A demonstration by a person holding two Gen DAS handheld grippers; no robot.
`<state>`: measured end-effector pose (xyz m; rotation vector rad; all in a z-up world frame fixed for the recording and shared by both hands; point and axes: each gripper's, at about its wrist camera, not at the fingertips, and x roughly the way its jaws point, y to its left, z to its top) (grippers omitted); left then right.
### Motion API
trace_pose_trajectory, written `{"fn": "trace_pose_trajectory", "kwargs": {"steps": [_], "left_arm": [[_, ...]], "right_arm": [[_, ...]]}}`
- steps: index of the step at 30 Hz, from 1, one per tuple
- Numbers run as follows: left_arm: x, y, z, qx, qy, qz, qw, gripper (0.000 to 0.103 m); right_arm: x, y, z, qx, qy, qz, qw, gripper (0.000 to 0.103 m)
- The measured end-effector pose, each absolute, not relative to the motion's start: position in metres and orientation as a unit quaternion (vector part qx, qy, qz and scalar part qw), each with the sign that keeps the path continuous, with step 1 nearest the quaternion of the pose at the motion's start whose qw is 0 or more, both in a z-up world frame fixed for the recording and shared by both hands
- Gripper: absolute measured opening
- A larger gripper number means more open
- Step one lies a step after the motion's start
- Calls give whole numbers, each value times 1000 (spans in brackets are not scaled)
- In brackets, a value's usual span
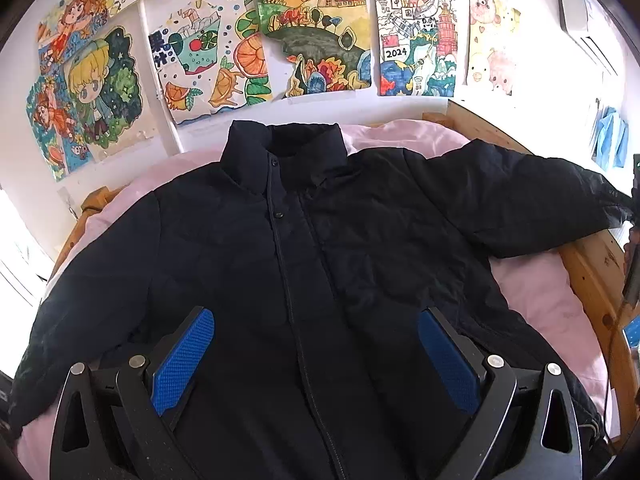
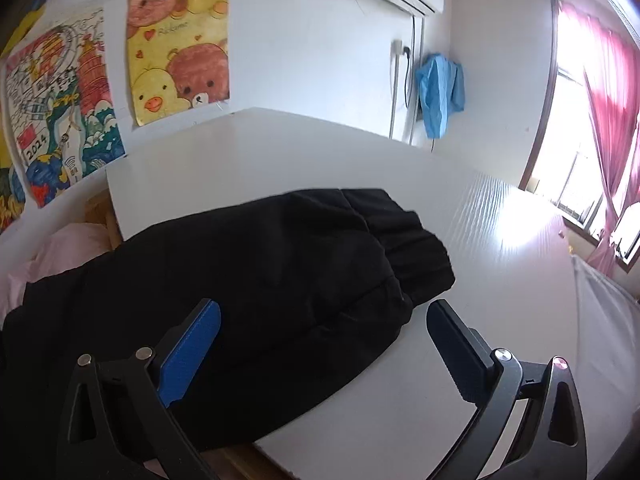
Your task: Fold large clothes
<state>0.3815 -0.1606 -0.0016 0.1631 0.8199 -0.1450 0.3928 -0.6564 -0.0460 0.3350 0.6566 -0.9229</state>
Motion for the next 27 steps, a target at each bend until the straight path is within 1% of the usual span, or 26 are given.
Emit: {"fn": "trace_pose_trajectory", "kwargs": {"steps": [1,2,3,4,6,7,9,10,11,12,13,14,15,17,18,23,27], "left_arm": [[382,-161,-1,76,400,-74,910,103],[384,-160,-1,72,403,-77,909,103],[384,-160,-1,68,405,-78,909,103],[385,-160,-1,65,406,-79,908,103],[387,-159,-1,58,408,-80,908,103],[387,-159,-1,55,409,-81,907,103],[387,-159,-1,53,410,-82,907,103],[387,-158,0,53,409,-82,908,103],[387,-158,0,53,407,-81,908,103],[388,-158,0,53,406,-81,909,103],[388,-158,1,52,407,-81,908,103],[389,-157,1,50,408,-81,908,103],[390,-155,2,46,410,-82,907,103],[394,-150,6,33,413,-85,906,103],[398,-146,10,21,414,-91,905,103],[416,-118,34,-42,400,-112,909,103],[425,-85,62,-106,374,-134,912,103]], "right_arm": [[394,-657,-51,160,312,-433,831,101],[394,-658,-53,162,312,-430,832,99],[395,-658,-55,165,309,-426,834,94],[394,-656,-55,164,305,-427,835,92],[399,-652,-57,143,302,-435,836,83],[399,-650,-59,136,301,-436,837,81],[399,-649,-62,136,300,-434,838,72],[397,-650,-59,138,299,-433,839,69],[396,-651,-58,139,297,-433,840,61],[396,-651,-57,136,296,-432,841,47],[398,-649,-57,127,296,-427,845,38],[401,-645,-56,114,297,-425,848,23],[404,-641,-54,100,297,-419,852,15],[408,-629,-45,74,284,-416,861,9],[408,-620,-38,63,269,-412,868,9],[411,-569,12,1,187,-374,908,9],[413,-495,50,-71,116,-301,944,9]]}}
